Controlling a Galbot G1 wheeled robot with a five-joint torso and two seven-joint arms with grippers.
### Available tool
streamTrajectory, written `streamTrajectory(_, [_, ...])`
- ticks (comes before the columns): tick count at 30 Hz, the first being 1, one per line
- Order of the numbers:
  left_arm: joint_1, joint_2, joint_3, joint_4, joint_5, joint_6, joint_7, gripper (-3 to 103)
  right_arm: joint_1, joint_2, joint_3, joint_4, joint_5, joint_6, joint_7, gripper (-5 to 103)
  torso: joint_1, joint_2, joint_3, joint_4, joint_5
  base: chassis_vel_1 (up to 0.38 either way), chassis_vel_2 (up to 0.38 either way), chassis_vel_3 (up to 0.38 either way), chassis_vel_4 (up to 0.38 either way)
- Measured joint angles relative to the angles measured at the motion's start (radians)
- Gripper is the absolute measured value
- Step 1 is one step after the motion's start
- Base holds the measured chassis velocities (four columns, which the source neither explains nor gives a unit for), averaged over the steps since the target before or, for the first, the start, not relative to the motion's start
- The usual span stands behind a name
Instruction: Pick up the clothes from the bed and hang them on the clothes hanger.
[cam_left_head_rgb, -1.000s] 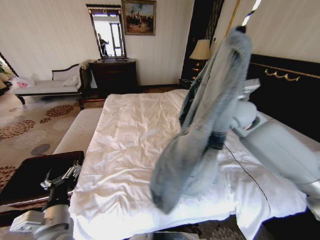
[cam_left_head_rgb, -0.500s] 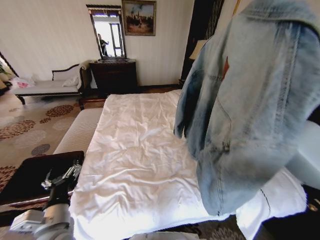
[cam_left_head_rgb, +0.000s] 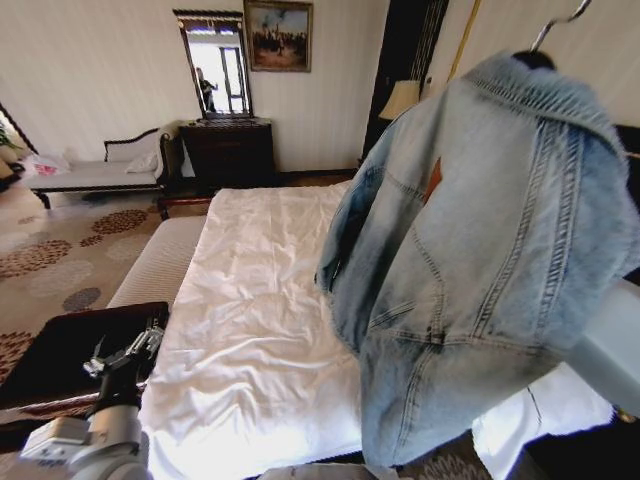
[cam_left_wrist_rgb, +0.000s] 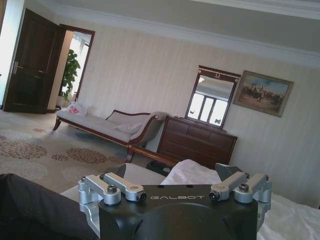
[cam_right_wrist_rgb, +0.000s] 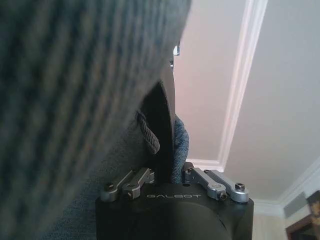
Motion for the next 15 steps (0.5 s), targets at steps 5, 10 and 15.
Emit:
streamTrajectory(5, [0.003,0.0,-0.002,0.0,-0.001,0.0,-0.001,100,-0.098,0.028,0.043,-0.012,-0.024,0.046,-0.056,21,0.0,0.0,0.0,0.0,0.0002,0.0,0.0,0.0,0.0])
streamTrajectory(10, [0.007,0.0,-0.003,0.0,-0.001,0.001,-0.002,100,-0.21,0.047,0.118,0.001,-0.038,0.058,-0.088,21,0.0,0.0,0.0,-0.0002,0.0001,0.0,0.0,0.0,0.0])
streamTrajectory(15, [0.008,0.0,-0.002,0.0,0.001,0.002,-0.002,100,-0.284,0.058,0.177,0.022,-0.043,0.059,-0.094,21,0.0,0.0,0.0,-0.0003,0.0002,0.0,0.0,0.0,0.0])
